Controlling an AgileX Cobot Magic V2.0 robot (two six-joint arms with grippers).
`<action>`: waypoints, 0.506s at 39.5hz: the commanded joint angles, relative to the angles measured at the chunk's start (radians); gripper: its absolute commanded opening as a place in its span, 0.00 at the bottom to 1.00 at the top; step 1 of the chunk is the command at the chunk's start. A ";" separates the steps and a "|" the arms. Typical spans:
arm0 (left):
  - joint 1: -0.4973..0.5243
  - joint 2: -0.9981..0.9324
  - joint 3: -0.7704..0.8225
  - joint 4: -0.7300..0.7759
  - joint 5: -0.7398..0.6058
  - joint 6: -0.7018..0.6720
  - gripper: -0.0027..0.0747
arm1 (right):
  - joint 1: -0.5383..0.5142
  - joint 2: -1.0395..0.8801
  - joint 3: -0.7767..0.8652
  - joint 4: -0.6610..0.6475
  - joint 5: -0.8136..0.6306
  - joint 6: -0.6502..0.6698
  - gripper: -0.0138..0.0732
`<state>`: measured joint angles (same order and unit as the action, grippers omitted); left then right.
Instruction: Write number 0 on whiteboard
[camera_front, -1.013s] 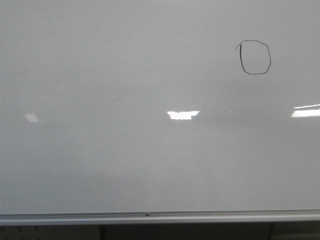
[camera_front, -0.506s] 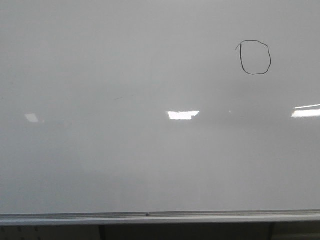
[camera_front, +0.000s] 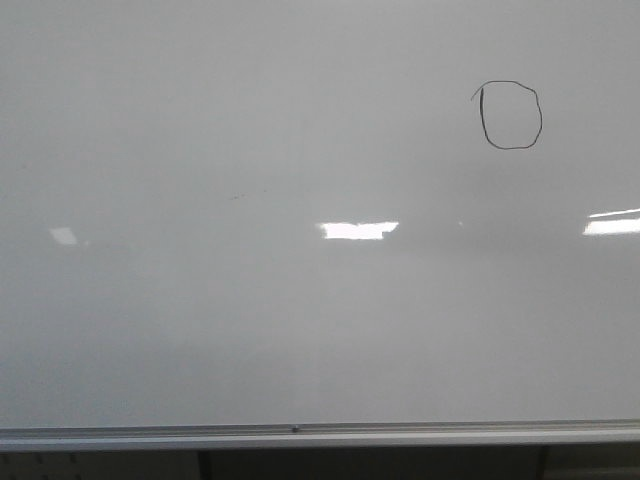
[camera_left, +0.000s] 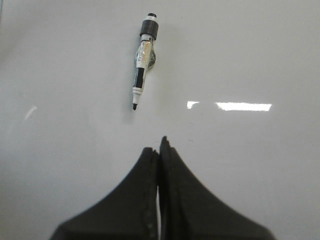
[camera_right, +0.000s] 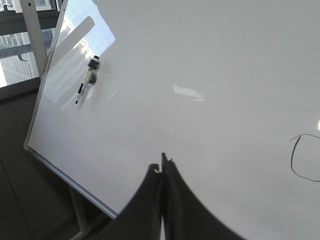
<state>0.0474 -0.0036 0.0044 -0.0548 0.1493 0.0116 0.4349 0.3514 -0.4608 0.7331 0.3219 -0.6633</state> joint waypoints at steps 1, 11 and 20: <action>-0.008 -0.019 0.023 -0.001 -0.086 -0.012 0.01 | -0.005 0.006 -0.027 0.018 -0.056 -0.001 0.08; -0.008 -0.019 0.023 -0.001 -0.086 -0.012 0.01 | -0.015 0.005 -0.026 -0.010 -0.108 -0.001 0.08; -0.008 -0.019 0.023 -0.001 -0.086 -0.012 0.01 | -0.162 -0.050 0.059 -0.043 -0.146 0.001 0.08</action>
<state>0.0474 -0.0036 0.0044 -0.0548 0.1487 0.0116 0.3302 0.3228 -0.4174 0.6924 0.2565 -0.6633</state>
